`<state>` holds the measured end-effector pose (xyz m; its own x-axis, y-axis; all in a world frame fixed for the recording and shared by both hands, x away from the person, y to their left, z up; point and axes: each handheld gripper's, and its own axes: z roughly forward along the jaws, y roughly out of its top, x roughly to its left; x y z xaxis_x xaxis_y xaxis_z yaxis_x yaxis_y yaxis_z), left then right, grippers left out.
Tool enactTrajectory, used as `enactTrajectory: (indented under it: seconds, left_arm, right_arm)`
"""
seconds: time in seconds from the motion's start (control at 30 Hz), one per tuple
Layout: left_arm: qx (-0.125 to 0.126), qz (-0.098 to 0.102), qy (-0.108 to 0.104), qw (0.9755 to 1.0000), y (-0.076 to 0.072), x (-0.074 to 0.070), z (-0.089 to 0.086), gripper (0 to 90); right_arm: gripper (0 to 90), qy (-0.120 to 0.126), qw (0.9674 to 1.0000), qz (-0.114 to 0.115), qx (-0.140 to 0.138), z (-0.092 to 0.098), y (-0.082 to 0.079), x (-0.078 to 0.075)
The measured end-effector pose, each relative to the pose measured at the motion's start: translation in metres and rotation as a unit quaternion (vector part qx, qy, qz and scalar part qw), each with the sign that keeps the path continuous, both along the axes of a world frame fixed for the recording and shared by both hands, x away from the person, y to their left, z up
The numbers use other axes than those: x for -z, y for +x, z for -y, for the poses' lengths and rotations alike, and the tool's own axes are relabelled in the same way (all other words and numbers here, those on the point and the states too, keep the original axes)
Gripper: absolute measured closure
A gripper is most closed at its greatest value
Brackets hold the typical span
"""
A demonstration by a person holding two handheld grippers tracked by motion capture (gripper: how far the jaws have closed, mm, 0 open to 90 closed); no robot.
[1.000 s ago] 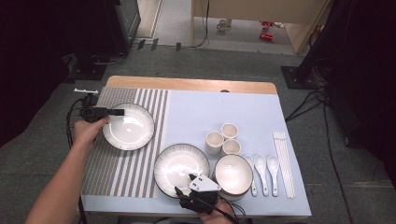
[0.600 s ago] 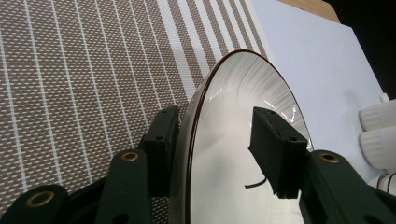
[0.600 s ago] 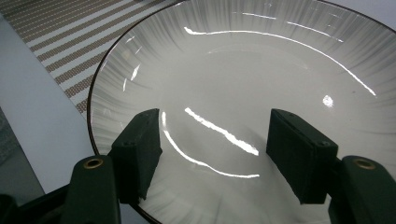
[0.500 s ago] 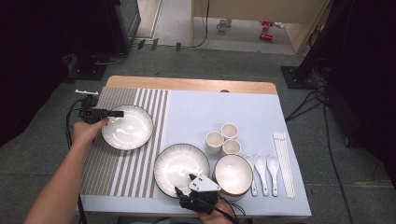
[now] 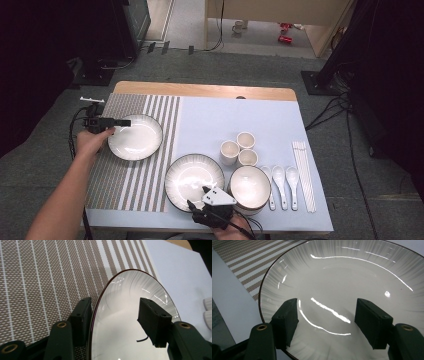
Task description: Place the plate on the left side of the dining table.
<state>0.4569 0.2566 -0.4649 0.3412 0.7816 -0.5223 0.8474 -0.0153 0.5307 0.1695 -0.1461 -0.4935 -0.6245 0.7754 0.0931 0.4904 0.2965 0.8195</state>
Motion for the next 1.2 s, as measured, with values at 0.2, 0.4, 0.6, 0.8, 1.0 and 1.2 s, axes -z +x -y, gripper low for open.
enactTrajectory:
  seconds: [0.2,0.4,0.6,0.8,1.0,1.2]
  left_arm:
    - [-0.004,0.000,0.014,0.9999,-0.001,0.002,-0.003,44.0]
    - [-0.010,0.004,0.012,0.9999,-0.002,0.001,-0.007,44.1]
    - [-0.015,0.017,0.012,0.9997,-0.005,-0.005,-0.011,44.4]
    - [-0.013,0.028,0.016,0.9994,-0.009,-0.015,-0.015,43.2]
    - [0.004,0.037,0.024,0.9990,-0.016,-0.024,-0.011,42.3]
    - [0.024,0.053,0.028,0.9979,-0.028,-0.035,-0.002,40.1]
  right_arm:
    - [35.0,0.000,1.0000,0.000,0.000,0.000,0.000,0.000]
    - [34.9,0.000,1.0000,0.000,0.001,0.000,0.000,0.000]
    - [34.9,0.000,1.0000,0.000,0.001,0.000,0.000,0.000]
    - [34.9,0.000,1.0000,0.000,0.002,0.000,0.000,0.000]
    - [34.9,0.000,1.0000,0.000,0.001,0.000,0.000,0.000]
    - [34.8,0.000,1.0000,0.000,0.001,0.000,0.000,0.000]
